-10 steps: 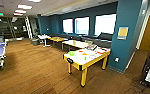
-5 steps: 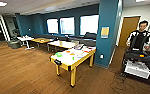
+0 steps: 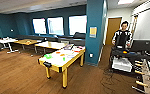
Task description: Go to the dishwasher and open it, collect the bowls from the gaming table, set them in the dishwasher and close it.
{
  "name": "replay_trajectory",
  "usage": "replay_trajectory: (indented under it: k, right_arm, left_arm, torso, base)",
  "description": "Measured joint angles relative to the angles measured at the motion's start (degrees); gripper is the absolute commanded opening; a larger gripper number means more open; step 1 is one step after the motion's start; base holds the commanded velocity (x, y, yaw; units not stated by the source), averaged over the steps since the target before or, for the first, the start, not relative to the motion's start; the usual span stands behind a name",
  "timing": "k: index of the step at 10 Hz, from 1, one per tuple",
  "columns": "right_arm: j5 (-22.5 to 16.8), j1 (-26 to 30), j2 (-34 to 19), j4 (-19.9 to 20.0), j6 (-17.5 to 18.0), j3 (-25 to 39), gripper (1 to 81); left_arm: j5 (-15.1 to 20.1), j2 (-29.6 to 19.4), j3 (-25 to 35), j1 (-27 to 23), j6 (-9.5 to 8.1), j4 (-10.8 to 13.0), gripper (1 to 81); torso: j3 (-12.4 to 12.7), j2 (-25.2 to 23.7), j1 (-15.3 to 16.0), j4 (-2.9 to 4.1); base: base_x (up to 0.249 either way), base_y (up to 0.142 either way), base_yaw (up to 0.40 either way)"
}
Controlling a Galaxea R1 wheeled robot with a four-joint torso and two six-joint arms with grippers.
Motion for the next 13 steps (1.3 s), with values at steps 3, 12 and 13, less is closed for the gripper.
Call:
replay_trajectory:
  k: [3,12,13]
  right_arm:
    - [0.0,-0.16,0.45,0.0,0.0,-0.02,81.1]
    - [0.02,0.26,0.43,0.0,-0.01,-0.02,81.1]
    - [0.02,0.26,0.43,0.0,-0.01,-0.02,81.1]
  left_arm:
    - [-0.15,0.0,0.0,0.0,0.0,0.0,81.1]
    - [-0.13,0.0,0.01,0.05,0.0,0.02,81.1]
    - [-0.13,0.0,0.01,0.05,0.0,0.02,81.1]
  torso:
    - [0.0,0.0,0.0,0.0]
    - [0.0,0.0,0.0,0.0]
    - [0.0,0.0,0.0,0.0]
  base:
    - [0.0,0.0,-0.036]
    - [0.0,0.0,0.0]
    - [0.0,0.0,0.0]
